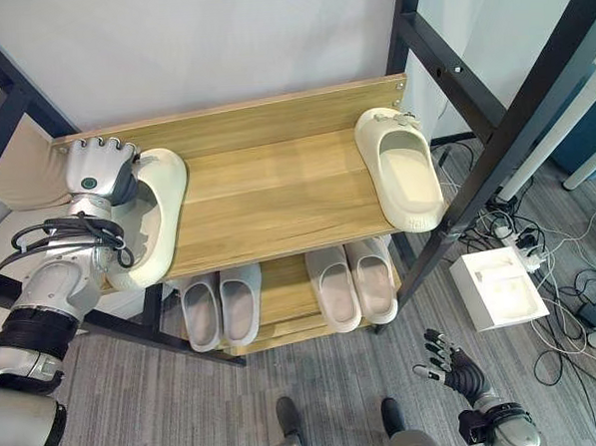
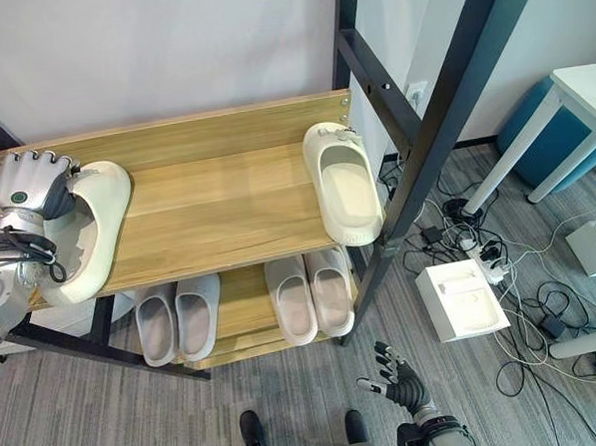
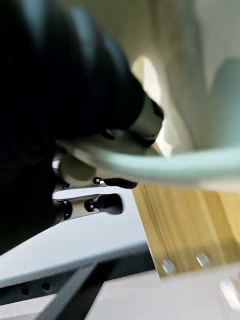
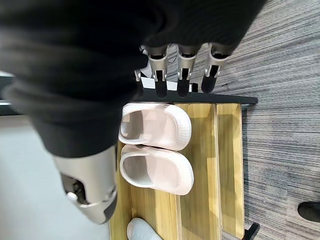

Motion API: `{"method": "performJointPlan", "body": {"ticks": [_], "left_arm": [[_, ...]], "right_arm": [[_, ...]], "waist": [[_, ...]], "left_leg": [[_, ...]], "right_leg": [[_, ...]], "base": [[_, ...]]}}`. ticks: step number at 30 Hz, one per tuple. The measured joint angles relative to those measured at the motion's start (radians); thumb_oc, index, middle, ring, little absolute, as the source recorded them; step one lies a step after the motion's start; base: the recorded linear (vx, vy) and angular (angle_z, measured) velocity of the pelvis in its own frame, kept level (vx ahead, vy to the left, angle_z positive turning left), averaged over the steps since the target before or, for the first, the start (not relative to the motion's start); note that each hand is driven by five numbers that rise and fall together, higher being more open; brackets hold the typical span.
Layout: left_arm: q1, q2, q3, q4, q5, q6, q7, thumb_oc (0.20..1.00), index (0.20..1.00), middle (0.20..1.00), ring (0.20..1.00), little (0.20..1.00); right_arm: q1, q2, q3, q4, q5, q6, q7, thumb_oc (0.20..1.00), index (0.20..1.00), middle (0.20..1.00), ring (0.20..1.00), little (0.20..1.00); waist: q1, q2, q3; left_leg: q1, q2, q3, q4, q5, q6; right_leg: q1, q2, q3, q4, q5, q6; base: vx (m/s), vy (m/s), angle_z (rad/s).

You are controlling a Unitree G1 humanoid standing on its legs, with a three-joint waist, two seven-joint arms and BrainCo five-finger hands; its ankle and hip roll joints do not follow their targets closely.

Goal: Arrange the slippers neatly on the shoe rack.

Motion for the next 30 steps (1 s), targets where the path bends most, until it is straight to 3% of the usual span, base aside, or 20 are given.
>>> {"method": "performJointPlan", "body": {"ticks": [4,7,9,12,14,15,18,30], "left_arm": [[-0.069,-0.085,-0.067,-0.129,0.001,-0.046,0.021,0.2,0.2,0.2,0.2,0.2],[-0.205,-0.191,-0.203,-0.115,0.0,-0.052,0.022,0.2,0.2,0.2,0.2,0.2],[-0.308,-0.257,-0.295,-0.032,-0.001,-0.056,0.021,0.2,0.2,0.2,0.2,0.2],[-0.342,-0.245,-0.296,0.055,-0.04,-0.033,0.028,0.2,0.2,0.2,0.2,0.2],[-0.362,-0.251,-0.304,0.116,-0.042,-0.029,0.023,0.2,0.2,0.2,0.2,0.2],[-0.364,-0.248,-0.304,0.122,-0.043,-0.027,0.021,1.0,1.0,1.0,1.0,1.0],[-0.406,-0.313,-0.303,0.25,-0.043,-0.015,0.023,1.0,1.0,1.0,1.0,1.0],[-0.409,-0.305,-0.307,0.24,-0.079,-0.004,-0.029,1.0,1.0,1.0,1.0,1.0]], "right_arm": [[-0.004,0.002,0.005,-0.009,0.0,0.0,-0.003,1.0,1.0,1.0,1.0,1.0],[-0.004,0.007,0.006,-0.029,0.0,-0.001,-0.015,1.0,1.0,1.0,1.0,1.0],[-0.021,0.009,0.005,-0.032,0.001,-0.001,-0.024,1.0,1.0,1.0,1.0,1.0],[-0.008,-0.008,0.002,-0.037,0.002,-0.001,-0.027,1.0,1.0,1.0,1.0,1.0],[-0.008,-0.009,-0.001,-0.037,0.002,-0.001,-0.027,1.0,1.0,1.0,1.0,1.0],[-0.008,-0.009,-0.003,-0.036,0.003,-0.001,-0.031,1.0,1.0,1.0,1.0,1.0],[-0.029,-0.009,-0.013,0.02,0.011,-0.003,-0.047,1.0,1.0,1.0,1.0,1.0],[-0.026,-0.009,-0.026,0.001,0.04,-0.002,-0.043,1.0,1.0,1.0,1.0,1.0]], "waist": [[-0.03,-0.003,0.0],[-0.067,-0.002,0.001],[-0.114,0.017,0.009],[-0.135,0.053,0.014],[-0.137,0.06,0.015],[-0.136,0.061,0.014],[-0.128,0.066,0.01],[-0.12,0.057,-0.006]], "left_leg": [[0.004,-0.005,0.007,0.003,0.005,0.009],[0.03,-0.003,0.031,0.006,0.005,0.009],[0.036,0.0,0.041,0.006,0.005,0.009],[0.05,0.008,0.061,0.006,0.003,0.006],[0.053,0.013,0.075,0.002,-0.011,-0.01],[0.053,0.012,0.084,0.0,-0.009,-0.007],[0.056,0.013,0.081,0.0,-0.008,-0.005],[0.053,0.013,0.039,0.001,0.004,0.004]], "right_leg": [[-0.002,-0.004,0.01,0.001,0.011,-0.006],[0.009,-0.005,0.031,0.0,0.009,-0.003],[0.009,-0.004,0.043,0.001,0.01,-0.004],[0.007,0.002,0.066,0.001,0.016,-0.006],[-0.001,0.004,0.084,0.0,0.01,0.006],[-0.006,0.004,0.094,0.0,0.014,0.008],[0.0,0.004,0.09,0.0,0.015,0.008],[0.029,0.016,0.048,0.006,0.03,-0.008]], "base": [[-0.01,-0.034,-0.1],[-0.02,-0.061,-0.18],[-0.02,-0.056,-0.23],[-0.01,-0.05,-0.2],[0.0,-0.056,-0.25],[0.01,-0.071,-0.24],[0.01,-0.037,-0.01],[0.0,-0.009,0.09]]}}
